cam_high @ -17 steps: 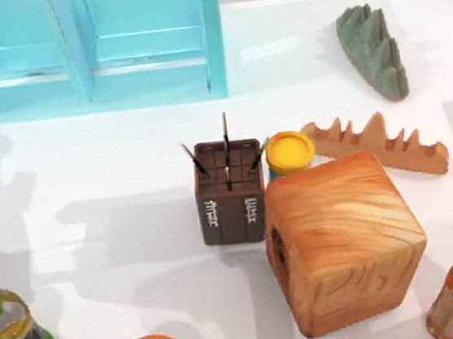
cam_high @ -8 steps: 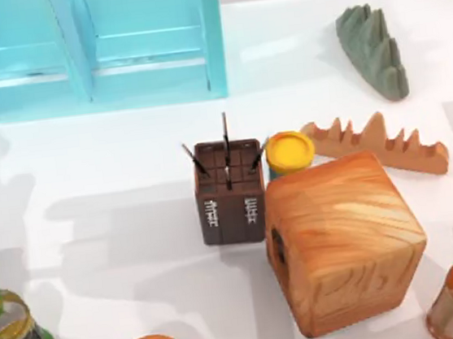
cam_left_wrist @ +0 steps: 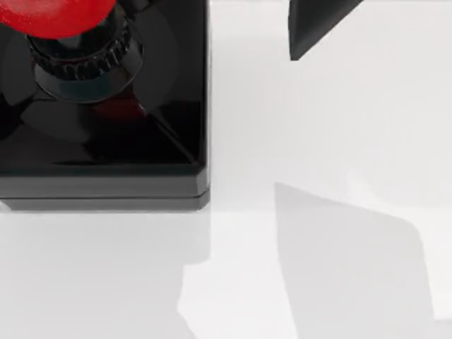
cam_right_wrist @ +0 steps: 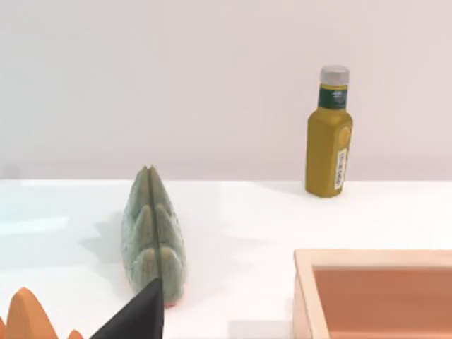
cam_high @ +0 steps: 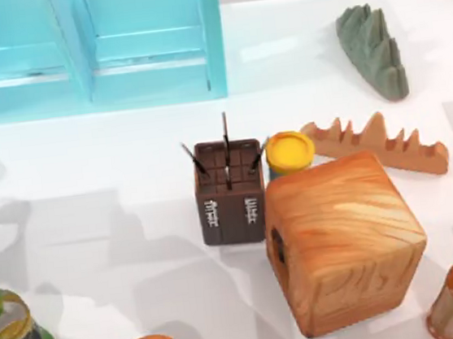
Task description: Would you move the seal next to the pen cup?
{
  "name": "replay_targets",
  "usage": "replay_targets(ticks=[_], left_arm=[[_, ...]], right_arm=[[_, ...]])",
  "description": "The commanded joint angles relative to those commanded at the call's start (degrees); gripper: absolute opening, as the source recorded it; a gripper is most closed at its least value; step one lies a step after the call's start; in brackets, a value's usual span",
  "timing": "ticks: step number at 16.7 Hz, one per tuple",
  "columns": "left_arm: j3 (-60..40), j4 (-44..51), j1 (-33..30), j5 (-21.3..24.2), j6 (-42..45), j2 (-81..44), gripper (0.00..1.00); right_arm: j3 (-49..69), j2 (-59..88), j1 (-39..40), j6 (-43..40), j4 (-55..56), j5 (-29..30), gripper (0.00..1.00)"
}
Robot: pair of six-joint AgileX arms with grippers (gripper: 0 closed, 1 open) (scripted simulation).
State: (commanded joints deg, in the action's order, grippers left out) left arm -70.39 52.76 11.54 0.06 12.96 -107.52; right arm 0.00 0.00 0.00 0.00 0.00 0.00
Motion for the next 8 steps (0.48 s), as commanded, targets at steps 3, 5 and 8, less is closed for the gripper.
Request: replay_targets(ticks=[3, 5, 8], left_arm=[[0.54, -0.6, 0.02, 0.0, 0.02, -0.21, 1.0], [0.54, -0.6, 0.02, 0.0, 0.02, -0.21, 1.0], [0.54, -0.6, 0.02, 0.0, 0.02, -0.21, 0.77]], right_arm=[[0.0, 0.0, 0.0, 0.0, 0.0, 0.0, 1.0], [0.0, 0.0, 0.0, 0.0, 0.0, 0.0, 1.0], [0.0, 0.0, 0.0, 0.0, 0.0, 0.0, 1.0]])
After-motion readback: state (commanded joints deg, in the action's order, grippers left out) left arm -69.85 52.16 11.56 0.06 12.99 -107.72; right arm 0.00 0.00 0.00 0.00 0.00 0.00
